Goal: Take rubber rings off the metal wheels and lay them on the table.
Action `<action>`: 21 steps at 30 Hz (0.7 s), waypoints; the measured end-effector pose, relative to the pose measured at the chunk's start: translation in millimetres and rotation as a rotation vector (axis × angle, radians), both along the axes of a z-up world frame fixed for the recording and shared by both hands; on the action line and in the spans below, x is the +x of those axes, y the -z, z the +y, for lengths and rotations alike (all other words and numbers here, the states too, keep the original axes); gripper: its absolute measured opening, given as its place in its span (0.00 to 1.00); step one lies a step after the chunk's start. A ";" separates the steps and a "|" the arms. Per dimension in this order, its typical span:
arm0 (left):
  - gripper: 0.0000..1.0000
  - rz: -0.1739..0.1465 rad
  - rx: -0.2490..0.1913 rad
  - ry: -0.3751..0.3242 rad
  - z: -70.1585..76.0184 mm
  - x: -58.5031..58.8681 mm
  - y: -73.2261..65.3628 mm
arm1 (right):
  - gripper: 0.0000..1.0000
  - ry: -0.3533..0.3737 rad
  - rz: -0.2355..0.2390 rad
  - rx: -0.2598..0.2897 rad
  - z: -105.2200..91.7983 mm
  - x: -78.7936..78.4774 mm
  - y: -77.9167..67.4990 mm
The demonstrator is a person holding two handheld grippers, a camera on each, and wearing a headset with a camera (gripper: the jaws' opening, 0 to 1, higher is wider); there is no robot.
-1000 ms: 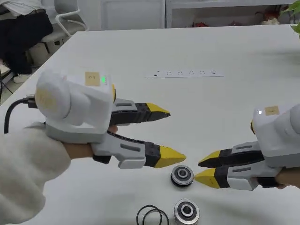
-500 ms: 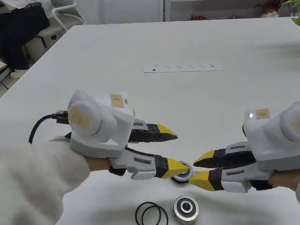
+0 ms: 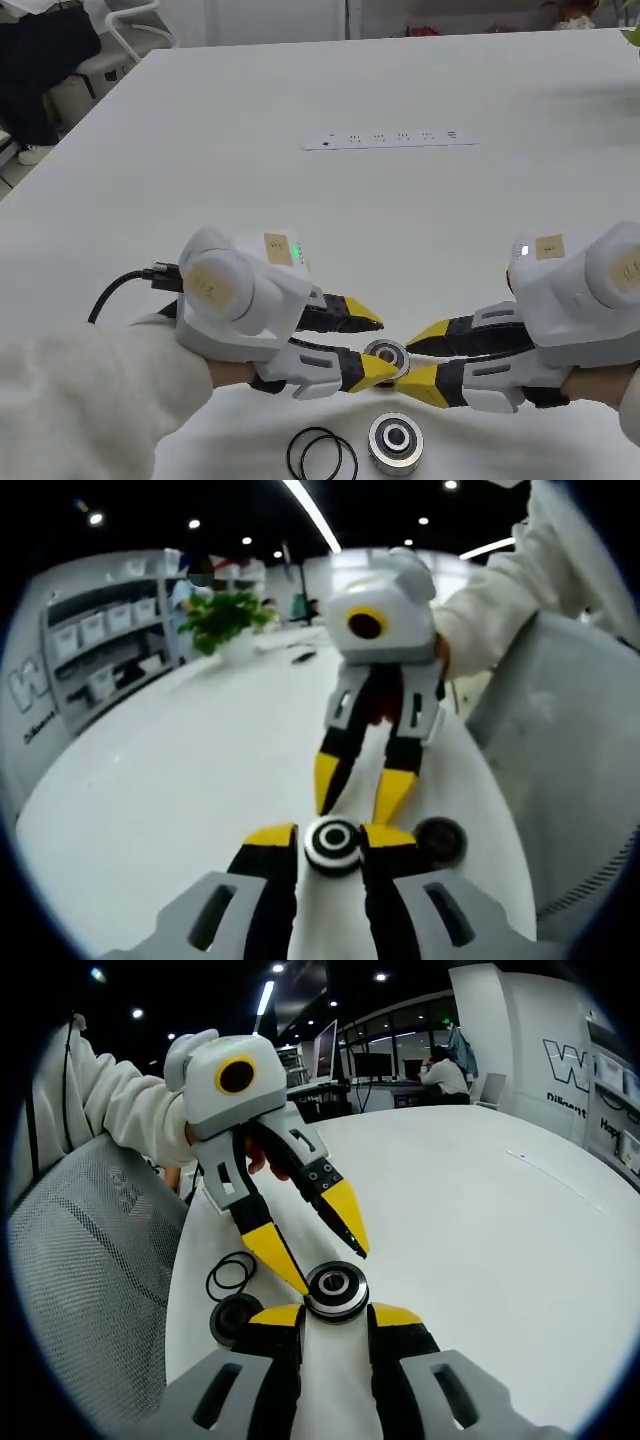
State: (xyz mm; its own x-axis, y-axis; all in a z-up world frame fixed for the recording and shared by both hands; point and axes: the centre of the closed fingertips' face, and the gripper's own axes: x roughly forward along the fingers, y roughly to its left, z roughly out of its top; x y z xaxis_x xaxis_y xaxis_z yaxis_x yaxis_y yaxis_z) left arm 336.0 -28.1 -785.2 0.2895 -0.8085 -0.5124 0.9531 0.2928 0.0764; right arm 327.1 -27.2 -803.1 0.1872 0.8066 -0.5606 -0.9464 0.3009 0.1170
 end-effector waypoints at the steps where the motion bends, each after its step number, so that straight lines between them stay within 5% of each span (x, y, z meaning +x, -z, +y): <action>1: 0.25 -0.003 0.007 -0.003 0.7 0.5 1.3 | 0.22 0.002 0.000 0.000 0.0 -0.1 0.4; 21: 0.14 0.051 -0.018 -0.018 1.1 -4.4 7.0 | 0.14 -0.024 -0.050 -0.017 -2.1 -1.3 2.6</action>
